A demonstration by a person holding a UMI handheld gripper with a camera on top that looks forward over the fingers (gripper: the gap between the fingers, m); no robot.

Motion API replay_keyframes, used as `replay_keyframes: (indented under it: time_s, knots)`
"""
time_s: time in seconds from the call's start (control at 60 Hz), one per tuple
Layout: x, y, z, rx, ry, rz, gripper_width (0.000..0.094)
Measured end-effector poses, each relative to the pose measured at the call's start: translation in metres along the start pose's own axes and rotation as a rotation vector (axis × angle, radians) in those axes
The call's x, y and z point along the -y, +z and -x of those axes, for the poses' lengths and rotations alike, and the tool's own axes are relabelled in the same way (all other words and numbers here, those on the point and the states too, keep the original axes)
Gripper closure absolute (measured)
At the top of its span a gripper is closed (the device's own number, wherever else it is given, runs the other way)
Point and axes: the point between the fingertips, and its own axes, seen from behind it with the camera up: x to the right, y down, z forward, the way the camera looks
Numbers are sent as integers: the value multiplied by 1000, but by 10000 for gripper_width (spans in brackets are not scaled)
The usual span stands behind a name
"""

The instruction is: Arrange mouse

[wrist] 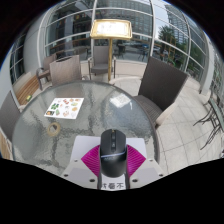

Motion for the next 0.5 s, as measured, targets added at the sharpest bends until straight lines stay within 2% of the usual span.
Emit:
replay_keyframes:
  time_s: [0.2,0.233,0.283,0.5]
  knots:
    - [-85,48,12,45,16,149,612]
    - [-79,49,11,42,20,118,609]
    - [-80,49,13,46,37,119,598]
    - [-82,49,12,30,26,140,436]
